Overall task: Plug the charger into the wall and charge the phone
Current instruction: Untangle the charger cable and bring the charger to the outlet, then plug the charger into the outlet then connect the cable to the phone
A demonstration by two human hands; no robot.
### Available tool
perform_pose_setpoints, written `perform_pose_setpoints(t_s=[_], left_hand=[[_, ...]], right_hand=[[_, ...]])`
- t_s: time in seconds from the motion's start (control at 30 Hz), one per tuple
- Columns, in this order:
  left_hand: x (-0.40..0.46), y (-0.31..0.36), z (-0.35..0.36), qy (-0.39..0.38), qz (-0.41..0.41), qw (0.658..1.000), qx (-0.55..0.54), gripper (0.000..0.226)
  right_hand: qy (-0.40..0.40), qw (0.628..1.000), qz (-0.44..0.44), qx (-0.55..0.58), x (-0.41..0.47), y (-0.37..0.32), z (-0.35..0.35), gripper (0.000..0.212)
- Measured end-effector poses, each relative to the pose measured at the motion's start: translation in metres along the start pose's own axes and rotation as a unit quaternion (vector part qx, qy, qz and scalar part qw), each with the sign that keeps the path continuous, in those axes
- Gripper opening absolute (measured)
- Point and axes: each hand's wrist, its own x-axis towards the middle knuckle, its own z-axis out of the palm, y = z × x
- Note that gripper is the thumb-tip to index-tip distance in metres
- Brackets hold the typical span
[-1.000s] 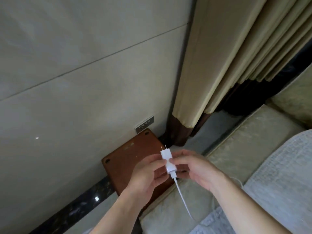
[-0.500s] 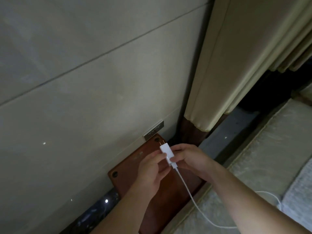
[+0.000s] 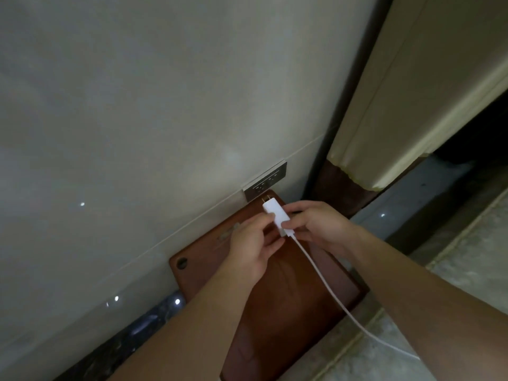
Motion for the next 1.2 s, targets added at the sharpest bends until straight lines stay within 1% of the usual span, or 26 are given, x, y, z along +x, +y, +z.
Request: perform_pose_setpoints(t_s=[0.17, 0.3, 0.43, 0.6, 0.73, 0.87, 1.03, 1.1, 1.2], left_hand=[[0.027, 0.0, 0.002, 0.009, 0.0, 1.0, -0.007, 0.032], [0.045, -0.002, 0.001, 0.004, -0.001, 1.0, -0.024, 0.026], [0.055, 0.0, -0.002, 0.004, 0.008, 1.0, -0.028, 0.028], [0.057, 0.002, -0.002, -0.003, 0.021, 0.999, -0.025, 0.022], [0.056, 0.003, 0.002, -0.003, 0.027, 0.999, -0.029, 0.025], [0.056, 0.007, 0.004, 0.002, 0.033, 0.998, -0.046, 0.027], [0.054, 0.007, 0.003, 0.006, 0.031, 0.997, -0.076, 0.023], [0.054, 0.006, 0.005, 0.01, 0.021, 0.996, -0.086, 0.023], [0.054, 0.005, 0.01, 0.022, 0.02, 0.997, -0.076, 0.029]], right_hand=[[0.025, 0.999, -0.009, 0.021, 0.028, 0.009, -0.004, 0.03], [0.023, 0.999, -0.017, 0.023, 0.047, 0.015, -0.007, 0.035], [0.014, 0.999, -0.029, 0.031, 0.058, 0.017, -0.007, 0.04], [-0.001, 0.999, -0.034, 0.034, 0.06, 0.017, -0.008, 0.041], [-0.008, 0.998, -0.045, 0.052, 0.058, 0.017, -0.012, 0.04], [-0.011, 0.998, -0.048, 0.047, 0.057, 0.012, -0.009, 0.041], [-0.017, 0.997, -0.055, 0.058, 0.054, 0.015, -0.006, 0.04], [-0.011, 0.997, -0.065, 0.042, 0.054, 0.016, -0.007, 0.039], [-0.004, 0.997, -0.077, 0.015, 0.053, 0.016, -0.008, 0.04]])
